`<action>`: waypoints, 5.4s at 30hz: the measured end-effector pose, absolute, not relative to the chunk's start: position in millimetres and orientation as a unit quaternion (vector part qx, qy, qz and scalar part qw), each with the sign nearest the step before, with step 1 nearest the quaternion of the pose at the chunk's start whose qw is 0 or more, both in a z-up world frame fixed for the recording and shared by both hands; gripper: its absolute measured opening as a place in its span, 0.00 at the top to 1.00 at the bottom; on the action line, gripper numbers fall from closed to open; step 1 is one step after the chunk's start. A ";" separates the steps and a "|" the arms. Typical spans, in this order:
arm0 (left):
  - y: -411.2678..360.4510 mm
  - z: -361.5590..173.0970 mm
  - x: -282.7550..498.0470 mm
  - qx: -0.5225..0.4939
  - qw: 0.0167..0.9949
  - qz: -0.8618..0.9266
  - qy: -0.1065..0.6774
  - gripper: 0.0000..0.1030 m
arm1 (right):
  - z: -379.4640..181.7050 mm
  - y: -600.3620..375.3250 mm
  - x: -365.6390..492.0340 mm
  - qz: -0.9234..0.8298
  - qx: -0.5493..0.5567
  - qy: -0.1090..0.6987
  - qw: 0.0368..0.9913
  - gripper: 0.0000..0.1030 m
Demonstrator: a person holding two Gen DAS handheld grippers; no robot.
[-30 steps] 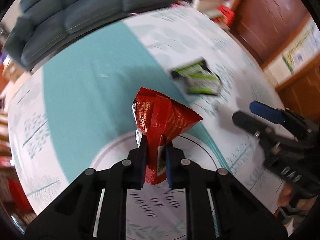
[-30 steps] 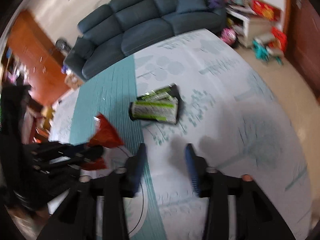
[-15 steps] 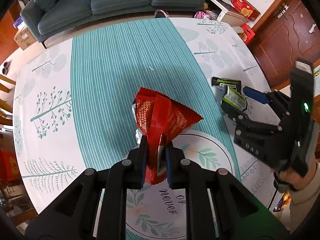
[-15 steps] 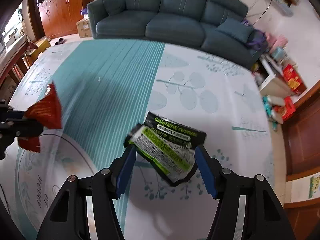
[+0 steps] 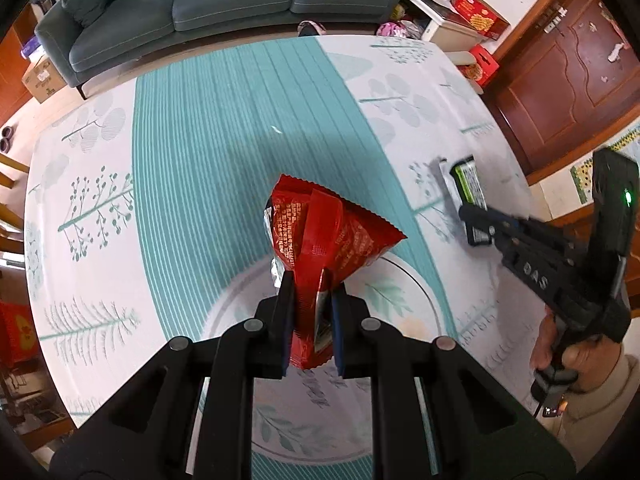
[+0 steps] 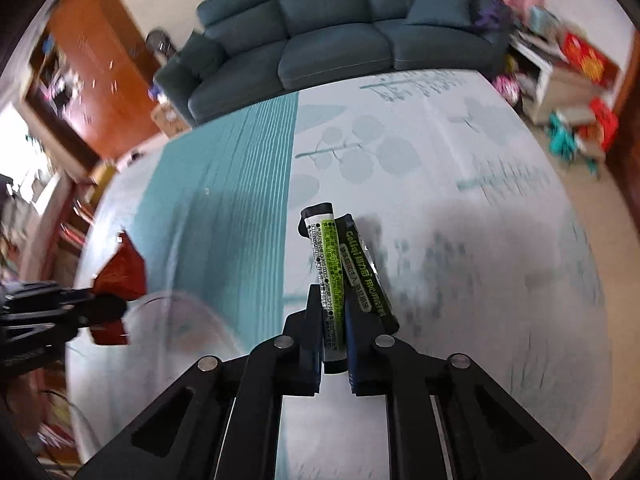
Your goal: Collect trash
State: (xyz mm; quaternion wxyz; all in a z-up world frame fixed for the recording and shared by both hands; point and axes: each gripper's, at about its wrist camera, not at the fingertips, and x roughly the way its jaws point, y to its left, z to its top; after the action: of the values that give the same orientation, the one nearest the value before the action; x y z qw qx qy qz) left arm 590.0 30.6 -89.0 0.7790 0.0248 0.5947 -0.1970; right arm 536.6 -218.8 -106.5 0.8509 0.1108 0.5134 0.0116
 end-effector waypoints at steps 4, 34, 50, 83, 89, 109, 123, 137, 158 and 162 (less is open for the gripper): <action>23.1 -75.4 559.4 0.028 0.775 -0.215 0.594 0.88 | -92.7 -213.4 480.6 0.010 0.142 0.502 0.853 0.91; -51.6 -56.8 90.0 0.038 0.758 -0.190 0.623 0.88 | -67.6 -210.8 -28.8 0.065 0.153 0.525 0.835 0.91; -64.2 -188.5 18.5 0.089 0.716 -0.185 0.667 0.88 | -208.3 -221.5 -93.7 -0.007 0.238 0.569 0.787 0.91; -65.7 -455.3 47.7 0.075 0.683 -0.177 0.705 0.63 | -471.1 -209.5 -70.6 -0.057 0.255 0.605 0.752 0.91; -61.8 -459.2 50.7 0.075 0.693 -0.173 0.696 0.34 | -486.6 -213.3 -57.7 -0.038 0.262 0.606 0.750 0.85; -31.4 -376.7 37.1 0.055 0.740 -0.134 0.657 0.20 | -443.9 -215.6 -51.8 -0.014 0.272 0.593 0.758 0.38; -17.1 -241.0 34.5 0.040 0.767 -0.112 0.630 0.20 | -301.4 -209.8 -50.1 0.006 0.238 0.584 0.776 0.35; 2.1 -118.5 27.2 0.018 0.796 -0.097 0.597 0.20 | -152.4 -199.7 -54.4 0.029 0.200 0.540 0.817 0.36; 38.7 38.7 5.2 -0.020 0.860 -0.069 0.504 0.20 | 40.9 -153.9 -78.1 0.067 0.131 0.468 0.872 0.36; 36.9 53.2 1.6 -0.021 0.871 -0.060 0.486 0.20 | 56.4 -148.7 -79.4 0.068 0.119 0.459 0.878 0.36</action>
State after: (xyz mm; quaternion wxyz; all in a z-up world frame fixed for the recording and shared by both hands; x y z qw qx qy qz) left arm 1.6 36.9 53.2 0.8714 -0.0212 0.4864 -0.0600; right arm -79.4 -148.7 56.4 0.8779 0.1190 0.4589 0.0679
